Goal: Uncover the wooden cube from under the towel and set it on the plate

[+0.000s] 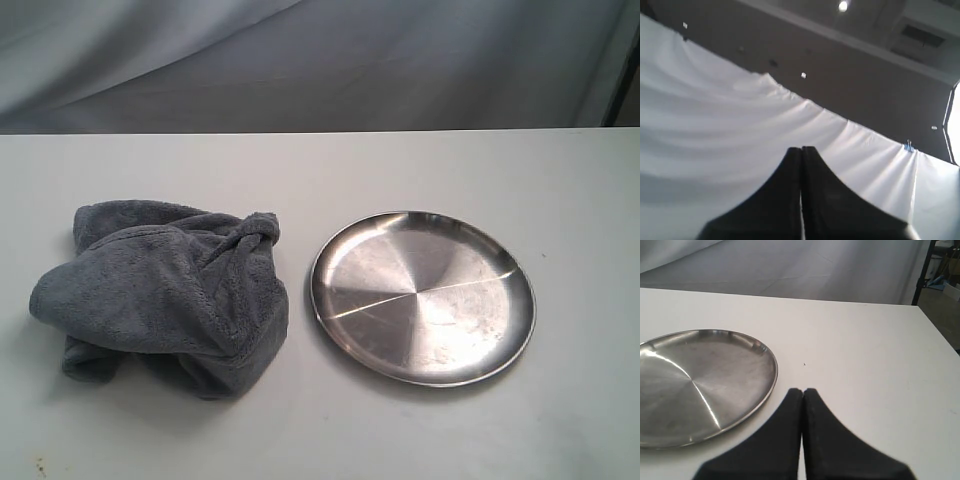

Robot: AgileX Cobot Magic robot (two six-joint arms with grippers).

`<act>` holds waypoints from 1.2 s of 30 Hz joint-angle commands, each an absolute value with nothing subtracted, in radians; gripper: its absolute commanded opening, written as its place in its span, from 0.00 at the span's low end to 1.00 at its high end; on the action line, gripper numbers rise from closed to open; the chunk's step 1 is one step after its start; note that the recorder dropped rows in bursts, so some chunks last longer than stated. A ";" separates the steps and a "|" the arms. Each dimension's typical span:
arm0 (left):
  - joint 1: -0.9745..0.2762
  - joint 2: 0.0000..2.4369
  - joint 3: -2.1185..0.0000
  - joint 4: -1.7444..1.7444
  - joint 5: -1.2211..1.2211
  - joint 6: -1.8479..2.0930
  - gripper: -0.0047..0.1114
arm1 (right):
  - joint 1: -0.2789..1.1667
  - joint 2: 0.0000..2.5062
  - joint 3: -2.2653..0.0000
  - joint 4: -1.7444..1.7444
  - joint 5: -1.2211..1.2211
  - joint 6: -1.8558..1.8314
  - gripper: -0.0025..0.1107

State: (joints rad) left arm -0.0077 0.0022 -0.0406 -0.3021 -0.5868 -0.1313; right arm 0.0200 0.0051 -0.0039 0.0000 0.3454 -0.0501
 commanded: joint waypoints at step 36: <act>-0.400 1.412 -0.839 -0.305 0.557 0.533 0.04 | 0.022 0.000 0.000 0.000 0.343 -0.048 0.02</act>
